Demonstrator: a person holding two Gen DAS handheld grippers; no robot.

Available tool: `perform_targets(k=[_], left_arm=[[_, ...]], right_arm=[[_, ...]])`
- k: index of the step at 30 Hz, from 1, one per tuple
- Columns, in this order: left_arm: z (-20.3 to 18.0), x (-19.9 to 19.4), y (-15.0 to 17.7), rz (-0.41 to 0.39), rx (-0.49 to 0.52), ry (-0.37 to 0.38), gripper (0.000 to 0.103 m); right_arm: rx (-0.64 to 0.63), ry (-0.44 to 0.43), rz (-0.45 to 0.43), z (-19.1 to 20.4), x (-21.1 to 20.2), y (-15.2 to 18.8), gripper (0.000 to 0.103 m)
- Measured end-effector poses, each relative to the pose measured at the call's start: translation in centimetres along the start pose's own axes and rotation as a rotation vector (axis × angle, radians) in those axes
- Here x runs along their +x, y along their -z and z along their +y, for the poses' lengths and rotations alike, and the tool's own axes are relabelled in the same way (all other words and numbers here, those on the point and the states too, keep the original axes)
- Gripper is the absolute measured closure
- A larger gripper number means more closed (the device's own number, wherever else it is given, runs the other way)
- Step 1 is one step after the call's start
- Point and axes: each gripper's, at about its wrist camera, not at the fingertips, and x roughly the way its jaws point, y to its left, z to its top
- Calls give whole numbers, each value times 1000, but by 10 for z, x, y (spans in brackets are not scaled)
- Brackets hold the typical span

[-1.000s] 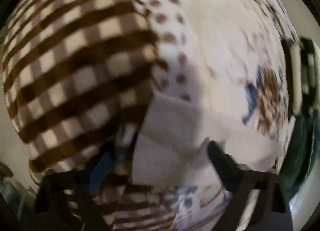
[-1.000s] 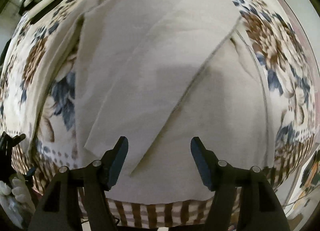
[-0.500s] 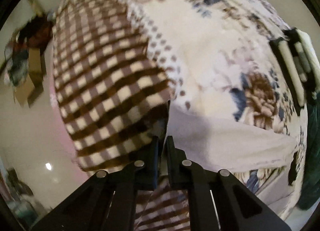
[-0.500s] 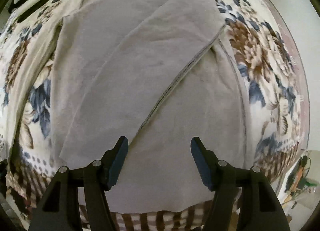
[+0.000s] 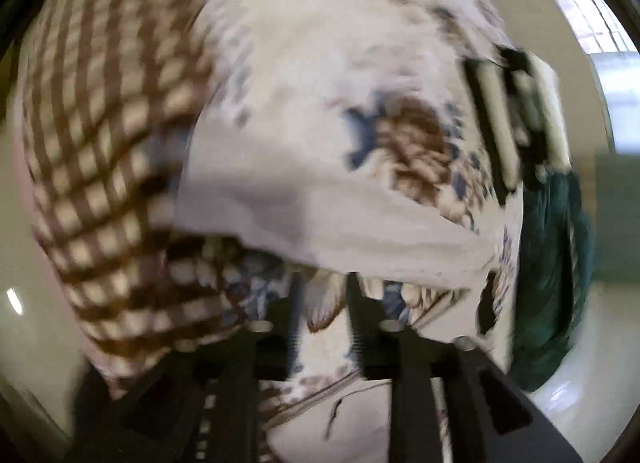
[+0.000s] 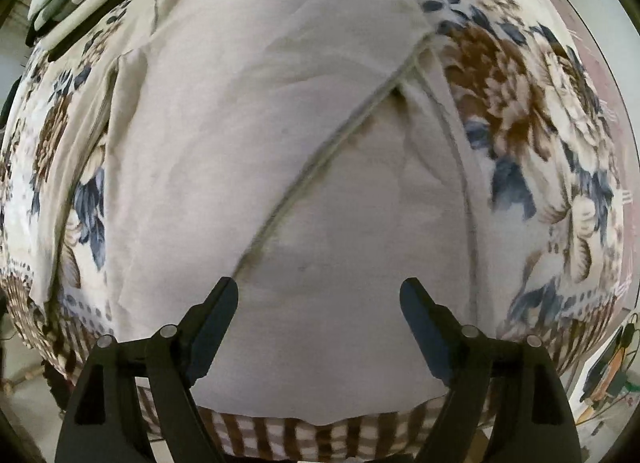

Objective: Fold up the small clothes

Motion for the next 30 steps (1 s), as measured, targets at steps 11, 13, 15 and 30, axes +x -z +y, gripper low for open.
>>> perform_targets(k=[11,13,15,30], left_arm=[[33,7,-35,-288,-267,-28,101],[11,-1,-35,-333,-152,-73,102],[-19,-12,-29,-386,13,-98,102],[-210,4,266,-171,1480,47,102]], right_arm=[[-12,57,21,-29,16,1,18],[-14,71,30,-29,19,0,18],[-17,89,32,-28,22,0,18],[128,45,84,-88,23,44,18]])
